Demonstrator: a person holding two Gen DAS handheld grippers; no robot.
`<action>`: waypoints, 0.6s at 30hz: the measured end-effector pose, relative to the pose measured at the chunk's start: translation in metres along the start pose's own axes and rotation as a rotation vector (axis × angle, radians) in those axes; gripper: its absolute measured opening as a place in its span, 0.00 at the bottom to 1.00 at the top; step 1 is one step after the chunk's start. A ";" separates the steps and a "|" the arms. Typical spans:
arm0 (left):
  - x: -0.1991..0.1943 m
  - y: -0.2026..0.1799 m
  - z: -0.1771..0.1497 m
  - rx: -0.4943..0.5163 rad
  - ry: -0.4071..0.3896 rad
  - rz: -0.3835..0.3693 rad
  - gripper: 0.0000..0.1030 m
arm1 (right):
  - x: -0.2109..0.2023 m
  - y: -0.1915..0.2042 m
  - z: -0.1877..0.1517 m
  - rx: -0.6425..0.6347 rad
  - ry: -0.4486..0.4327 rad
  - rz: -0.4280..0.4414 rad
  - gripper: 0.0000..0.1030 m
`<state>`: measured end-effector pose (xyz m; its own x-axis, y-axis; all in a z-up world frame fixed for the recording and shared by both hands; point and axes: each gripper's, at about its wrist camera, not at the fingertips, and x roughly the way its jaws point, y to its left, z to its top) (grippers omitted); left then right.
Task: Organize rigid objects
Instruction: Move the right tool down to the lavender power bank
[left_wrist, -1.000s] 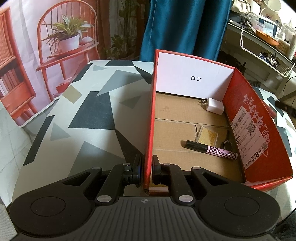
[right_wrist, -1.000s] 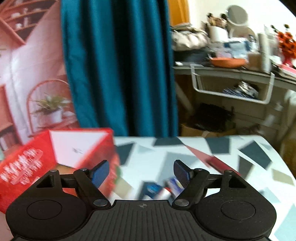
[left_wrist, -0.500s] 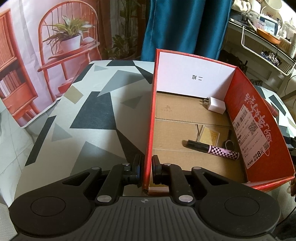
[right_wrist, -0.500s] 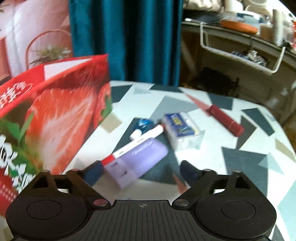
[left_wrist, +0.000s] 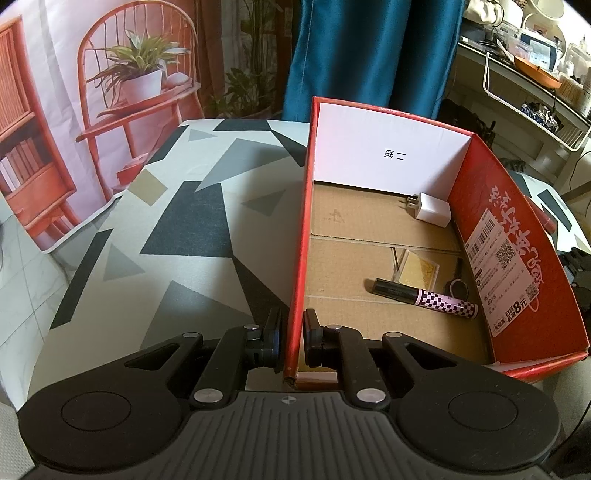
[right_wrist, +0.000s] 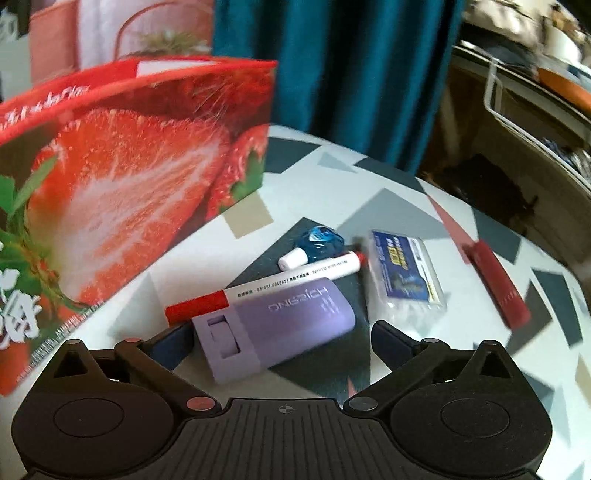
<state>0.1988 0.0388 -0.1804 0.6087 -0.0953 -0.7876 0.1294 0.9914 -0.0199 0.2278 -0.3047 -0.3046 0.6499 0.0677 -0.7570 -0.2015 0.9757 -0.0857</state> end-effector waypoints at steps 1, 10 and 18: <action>0.000 0.000 0.000 0.001 0.000 0.000 0.14 | 0.002 -0.001 0.002 -0.003 0.004 0.013 0.99; 0.000 0.000 0.000 0.000 0.002 0.005 0.14 | 0.011 -0.005 0.006 0.100 0.008 0.065 0.90; 0.000 0.001 -0.001 -0.005 -0.002 0.002 0.14 | -0.002 0.010 -0.009 0.257 -0.016 -0.075 0.90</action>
<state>0.1977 0.0400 -0.1813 0.6102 -0.0934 -0.7867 0.1242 0.9920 -0.0214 0.2177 -0.2966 -0.3098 0.6679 -0.0058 -0.7442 0.0393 0.9989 0.0275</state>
